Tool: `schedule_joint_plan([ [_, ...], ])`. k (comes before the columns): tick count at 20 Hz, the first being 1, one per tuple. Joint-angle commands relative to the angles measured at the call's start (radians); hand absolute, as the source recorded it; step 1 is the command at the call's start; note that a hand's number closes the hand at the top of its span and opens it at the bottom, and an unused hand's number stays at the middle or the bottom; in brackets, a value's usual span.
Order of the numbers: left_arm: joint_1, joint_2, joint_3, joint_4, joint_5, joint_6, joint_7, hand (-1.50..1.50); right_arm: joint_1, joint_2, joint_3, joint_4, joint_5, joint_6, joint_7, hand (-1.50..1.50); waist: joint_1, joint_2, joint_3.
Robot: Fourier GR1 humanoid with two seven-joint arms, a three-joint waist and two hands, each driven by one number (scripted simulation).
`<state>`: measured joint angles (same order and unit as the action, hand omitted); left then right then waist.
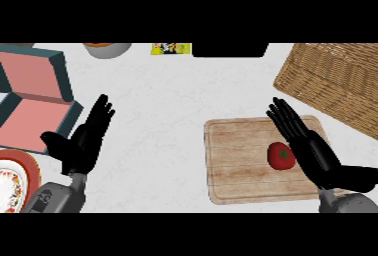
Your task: Pick the tomato from the cutting board and place it in the basket
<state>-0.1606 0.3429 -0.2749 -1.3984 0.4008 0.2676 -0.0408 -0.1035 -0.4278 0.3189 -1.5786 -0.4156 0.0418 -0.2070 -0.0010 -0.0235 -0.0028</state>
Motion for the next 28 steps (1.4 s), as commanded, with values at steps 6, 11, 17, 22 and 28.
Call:
schedule_joint_plan([
  [6, 0.063, 0.040, 0.095, -0.122, -0.058, 0.104, -0.102, 0.00, 0.159, -0.083, -0.292, -0.177, 0.066, -0.365, 0.070, 1.50, -0.057, -0.007, -0.001],
  [11, 0.078, -0.014, 0.021, -0.165, -0.077, 0.100, -0.080, 0.00, 0.108, 0.092, 0.128, -0.247, 0.550, -0.634, 0.214, -1.50, 0.009, 0.017, -0.002],
  [17, 0.111, 0.000, 0.020, -0.187, -0.078, 0.101, -0.062, 0.00, 0.163, 0.096, 0.066, -0.153, 0.829, -0.872, 0.469, -1.50, -0.021, 0.012, -0.009],
  [22, 0.116, 0.002, 0.034, -0.203, -0.086, 0.125, -0.063, 0.00, 0.199, -0.062, -0.046, -0.128, 0.991, -0.788, 0.730, -1.50, -0.042, 0.010, -0.018],
  [28, 0.112, 0.008, 0.029, -0.216, -0.093, 0.124, -0.055, 0.00, 0.211, -0.246, -0.026, -0.265, 1.021, -0.442, 1.021, -1.50, -0.033, 0.009, -0.019],
])
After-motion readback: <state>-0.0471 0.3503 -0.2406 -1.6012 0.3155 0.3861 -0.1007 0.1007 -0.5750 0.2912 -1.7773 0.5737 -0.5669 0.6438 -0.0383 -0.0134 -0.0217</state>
